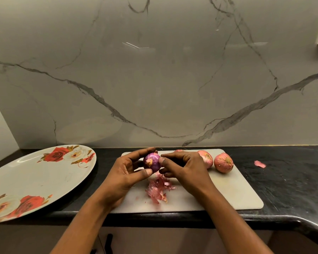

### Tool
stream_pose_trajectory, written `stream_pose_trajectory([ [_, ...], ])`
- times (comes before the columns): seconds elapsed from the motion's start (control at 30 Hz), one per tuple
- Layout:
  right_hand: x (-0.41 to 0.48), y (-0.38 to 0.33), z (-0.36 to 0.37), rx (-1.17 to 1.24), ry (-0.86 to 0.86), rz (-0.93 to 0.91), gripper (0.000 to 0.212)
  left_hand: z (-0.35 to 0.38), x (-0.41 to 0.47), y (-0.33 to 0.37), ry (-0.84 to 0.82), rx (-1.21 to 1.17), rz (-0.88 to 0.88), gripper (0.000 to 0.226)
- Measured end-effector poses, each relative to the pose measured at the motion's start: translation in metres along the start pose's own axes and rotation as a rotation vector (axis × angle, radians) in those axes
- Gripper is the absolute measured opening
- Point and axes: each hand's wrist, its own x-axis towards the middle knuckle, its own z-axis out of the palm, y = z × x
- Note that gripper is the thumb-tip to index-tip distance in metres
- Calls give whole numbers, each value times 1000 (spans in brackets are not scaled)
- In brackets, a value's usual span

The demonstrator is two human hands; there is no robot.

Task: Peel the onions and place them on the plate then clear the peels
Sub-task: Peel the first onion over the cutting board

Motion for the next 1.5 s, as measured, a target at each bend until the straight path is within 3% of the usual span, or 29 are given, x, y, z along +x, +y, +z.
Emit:
stream_pose_trajectory([
  [0.5,1,0,-1,41,-21,-14,24,-2,-1,0,-28,-38,14,63],
  [0.73,-1,-1,0,20,2,-23,14,3,-2,3,32,-4,16,60],
  [0.8,-1,0,0,6,-10,-6,45,3,-2,3,36,2,9,60],
  [0.87,-2,0,1,-23,-20,8,58,2,-3,3,21,0,-2,61],
  [1.03,1,1,0,29,-55,-26,23,2,-3,4,24,-34,-19,61],
  [1.33,0,1,0,41,-23,-12,12,2,-1,3,70,-67,-26,56],
  [1.5,2,3,-1,14,25,11,10,1,-2,2,80,-146,-35,64],
])
